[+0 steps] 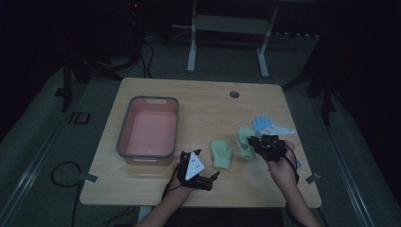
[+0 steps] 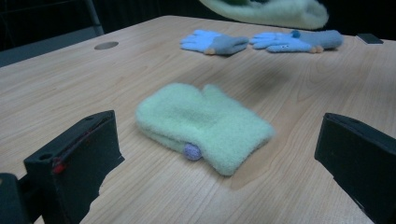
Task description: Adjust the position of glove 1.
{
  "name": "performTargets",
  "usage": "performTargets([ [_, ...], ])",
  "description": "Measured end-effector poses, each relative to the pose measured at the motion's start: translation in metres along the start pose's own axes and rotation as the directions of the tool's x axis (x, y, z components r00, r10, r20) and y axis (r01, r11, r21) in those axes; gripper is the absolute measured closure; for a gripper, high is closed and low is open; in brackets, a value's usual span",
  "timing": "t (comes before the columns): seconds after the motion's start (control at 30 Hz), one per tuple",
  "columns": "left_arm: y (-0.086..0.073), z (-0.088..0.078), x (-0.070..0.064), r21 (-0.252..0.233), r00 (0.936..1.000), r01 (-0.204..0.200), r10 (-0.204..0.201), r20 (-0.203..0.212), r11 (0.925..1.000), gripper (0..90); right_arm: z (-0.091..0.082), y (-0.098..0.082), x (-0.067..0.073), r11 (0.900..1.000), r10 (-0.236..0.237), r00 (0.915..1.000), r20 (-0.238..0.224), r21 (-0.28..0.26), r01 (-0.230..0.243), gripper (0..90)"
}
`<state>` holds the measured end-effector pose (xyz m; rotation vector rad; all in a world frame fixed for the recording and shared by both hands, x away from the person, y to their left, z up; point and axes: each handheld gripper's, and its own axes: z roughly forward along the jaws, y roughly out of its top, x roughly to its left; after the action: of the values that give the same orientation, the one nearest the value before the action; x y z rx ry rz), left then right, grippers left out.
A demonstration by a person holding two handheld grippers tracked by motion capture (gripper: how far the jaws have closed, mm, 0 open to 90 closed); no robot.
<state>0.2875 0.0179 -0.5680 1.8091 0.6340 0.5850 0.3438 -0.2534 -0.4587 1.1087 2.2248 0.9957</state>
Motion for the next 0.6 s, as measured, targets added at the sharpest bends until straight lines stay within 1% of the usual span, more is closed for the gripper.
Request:
performTargets([
  [0.17,0.000,0.000,0.000,0.002,1.0000,0.000,0.000,0.001,1.0000,0.3,0.003,0.016,0.022,1.000,-0.009,0.9999,0.012,-0.010,0.009,84.6],
  [0.27,0.000,0.000,0.000,-0.001,1.0000,0.000,0.000,0.003,1.0000,0.3,0.005,0.023,0.035,1.000,-0.002,0.9998,0.021,-0.013,0.002,84.6],
  [0.3,0.000,0.000,0.000,-0.001,1.0000,0.000,0.000,0.003,1.0000,0.3,0.005,0.023,0.035,1.000,-0.002,0.9998,0.021,-0.013,0.002,84.6],
  [0.33,0.000,0.000,0.000,0.000,1.0000,0.000,0.000,0.003,1.0000,0.3,0.007,0.025,0.039,1.000,-0.003,0.9996,0.026,-0.012,0.003,84.6],
  [0.37,0.000,0.000,0.000,0.000,1.0000,0.000,0.000,0.004,1.0000,0.3,0.012,0.027,0.049,1.000,-0.007,0.9996,0.029,0.001,0.007,84.6],
  [0.47,0.000,0.000,0.000,-0.002,1.0000,0.000,0.000,0.006,1.0000,0.3,0.019,0.027,0.058,1.000,-0.024,0.9994,0.025,0.016,0.024,84.6],
  [0.57,0.000,0.000,0.002,-0.002,0.9999,0.015,-0.015,0.007,0.9999,0.3,0.029,0.023,0.066,0.999,-0.032,0.9994,0.012,0.035,0.031,84.6],
  [0.6,0.000,-0.001,0.002,-0.005,0.9999,0.016,-0.016,0.005,0.9999,0.3,0.032,0.021,0.068,0.999,-0.026,0.9997,0.005,0.039,0.025,84.6],
])
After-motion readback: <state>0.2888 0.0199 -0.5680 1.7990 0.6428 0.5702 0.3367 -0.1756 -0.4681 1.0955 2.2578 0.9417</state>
